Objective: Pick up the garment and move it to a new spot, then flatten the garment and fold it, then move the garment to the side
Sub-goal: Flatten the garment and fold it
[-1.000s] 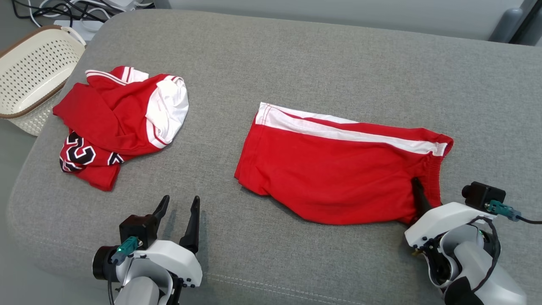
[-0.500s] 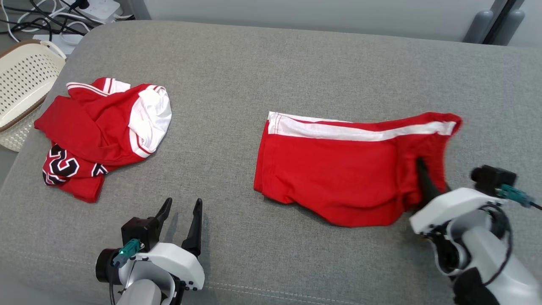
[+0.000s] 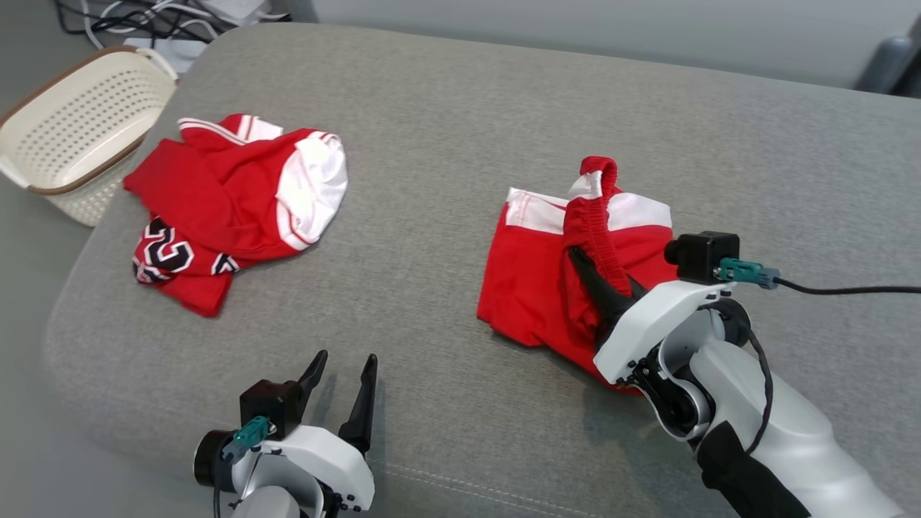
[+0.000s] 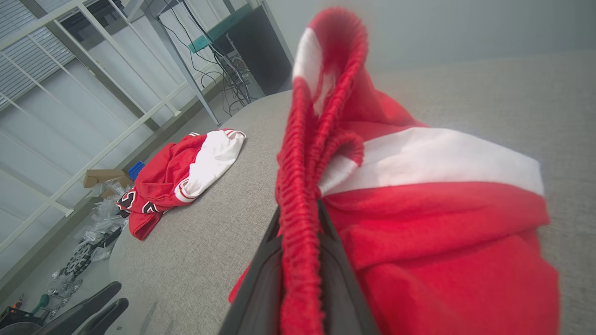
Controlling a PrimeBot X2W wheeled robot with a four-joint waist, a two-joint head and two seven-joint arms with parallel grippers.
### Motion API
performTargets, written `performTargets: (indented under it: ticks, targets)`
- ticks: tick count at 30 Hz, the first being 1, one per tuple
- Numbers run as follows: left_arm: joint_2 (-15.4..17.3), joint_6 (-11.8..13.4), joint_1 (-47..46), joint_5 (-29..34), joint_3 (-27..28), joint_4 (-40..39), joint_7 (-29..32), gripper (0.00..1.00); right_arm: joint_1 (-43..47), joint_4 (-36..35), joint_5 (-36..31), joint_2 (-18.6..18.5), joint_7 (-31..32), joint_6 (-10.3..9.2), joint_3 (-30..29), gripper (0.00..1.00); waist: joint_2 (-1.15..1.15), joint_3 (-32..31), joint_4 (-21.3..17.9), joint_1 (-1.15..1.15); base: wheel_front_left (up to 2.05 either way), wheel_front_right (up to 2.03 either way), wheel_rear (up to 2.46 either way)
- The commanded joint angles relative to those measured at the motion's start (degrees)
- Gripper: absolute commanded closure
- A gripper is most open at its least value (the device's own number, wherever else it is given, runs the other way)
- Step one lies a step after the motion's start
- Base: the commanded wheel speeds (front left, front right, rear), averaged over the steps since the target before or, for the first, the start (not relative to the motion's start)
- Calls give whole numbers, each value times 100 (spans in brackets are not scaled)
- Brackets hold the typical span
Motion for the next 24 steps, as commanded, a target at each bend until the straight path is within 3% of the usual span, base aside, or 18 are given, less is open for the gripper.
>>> performTargets:
  ticks: [1,4,5,7,14,17,24]
  targets:
    - [94,40,-1,-101,125,-133,-59,0,-146,-26,59,77,-10,8,110,100,0,23,181,0,0,0,0]
    - [94,64,14,-154,19,-153,-59,0,-303,306,128,94,7,8,240,100,0,62,391,0,0,0,0]
    - [94,66,19,-166,-11,-163,-59,0,-350,449,144,101,5,8,261,86,0,77,454,0,0,0,0]
    - [94,69,24,-187,-66,-163,-59,0,-447,702,153,116,-39,8,313,0,0,115,573,0,0,0,0]
    - [94,96,68,-140,-48,-153,-59,0,-725,852,475,251,-358,8,431,0,0,159,677,0,0,0,0]
    - [94,97,63,-107,-23,-157,-59,0,-818,608,653,264,-501,8,448,0,0,151,627,0,0,0,0]
    - [94,87,34,-75,10,-211,-59,0,-614,96,807,-267,-620,8,-328,0,0,100,462,0,0,0,0]
